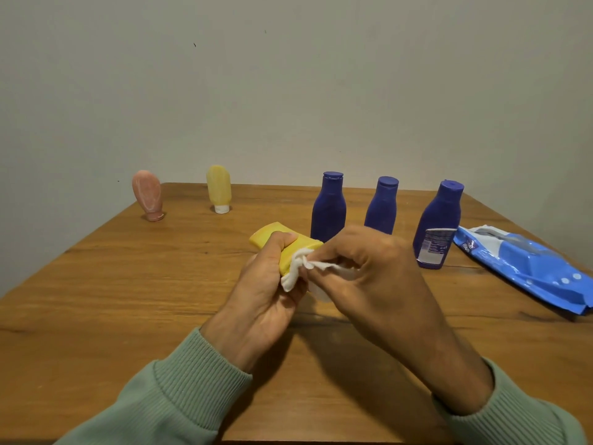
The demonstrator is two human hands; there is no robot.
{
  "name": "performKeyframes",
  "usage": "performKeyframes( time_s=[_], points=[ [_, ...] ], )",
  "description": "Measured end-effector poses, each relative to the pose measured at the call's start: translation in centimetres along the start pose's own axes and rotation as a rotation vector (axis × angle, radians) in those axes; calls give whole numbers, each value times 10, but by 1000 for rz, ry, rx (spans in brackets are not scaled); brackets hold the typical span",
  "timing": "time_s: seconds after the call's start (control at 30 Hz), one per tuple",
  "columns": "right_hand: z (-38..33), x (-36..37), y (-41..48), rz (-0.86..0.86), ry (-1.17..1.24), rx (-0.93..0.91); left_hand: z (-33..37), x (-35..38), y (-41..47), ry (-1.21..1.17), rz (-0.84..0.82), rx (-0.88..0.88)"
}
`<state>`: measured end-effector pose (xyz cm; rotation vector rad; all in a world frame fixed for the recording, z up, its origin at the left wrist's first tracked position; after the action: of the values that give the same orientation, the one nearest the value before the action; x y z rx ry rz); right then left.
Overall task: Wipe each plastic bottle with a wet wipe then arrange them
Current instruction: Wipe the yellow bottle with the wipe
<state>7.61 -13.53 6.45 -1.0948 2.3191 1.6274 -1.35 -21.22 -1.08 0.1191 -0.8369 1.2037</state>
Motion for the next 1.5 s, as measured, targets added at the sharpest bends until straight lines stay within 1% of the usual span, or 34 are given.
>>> performKeyframes(
  time_s=[0.07, 0.17, 0.23, 0.3, 0.33, 0.4, 0.43, 0.5, 0.57, 0.63, 0.83, 1.03, 1.5],
  points=[
    [-4, 4, -2, -42, 13, -11, -2, -2, 2, 30, -15, -12],
    [2, 0, 0, -1, 6, 17, -1, -1, 3, -38, 41, -70],
    [7, -6, 2, 53, -23, 32, 2, 2, 2, -70, 38, -48],
    [7, -7, 2, 71, -40, 28, 2, 1, 4, -60, 43, -24],
    [5, -5, 1, 59, -36, 20, 0, -2, 6, -49, 50, -33],
    [-1, 1, -2, 17, -3, -6, -2, -2, 5, -1, -25, -59],
    [-3, 3, -3, 2, 10, -16, -2, -1, 5, 29, -35, -62],
    [-1, 2, -2, 10, 6, -8, -2, 0, 3, -12, -18, -58],
    [6, -4, 1, 55, -9, 19, 0, 2, 2, -71, 20, -44],
    [8, -7, 2, 84, -24, 23, 2, 4, 0, -46, 37, -1],
    [1, 3, -2, 31, 11, -18, 1, 5, -4, -100, 23, -73],
    [5, -5, 1, 77, -13, -19, 1, 4, -1, -66, 58, -18],
    [2, -2, -2, 91, 10, -68, 1, 5, -5, -85, 48, -47]
  ],
)
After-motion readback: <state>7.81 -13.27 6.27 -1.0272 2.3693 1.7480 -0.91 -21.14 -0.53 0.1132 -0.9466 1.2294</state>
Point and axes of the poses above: each hand's wrist, its own y-axis towards the middle knuckle, its own x-axis out of the palm, z = x × y, the point moved 6 cm from there along y, towards the middle knuckle, and after that the axes turned 13 degrees about z, right-handed, at the moved point
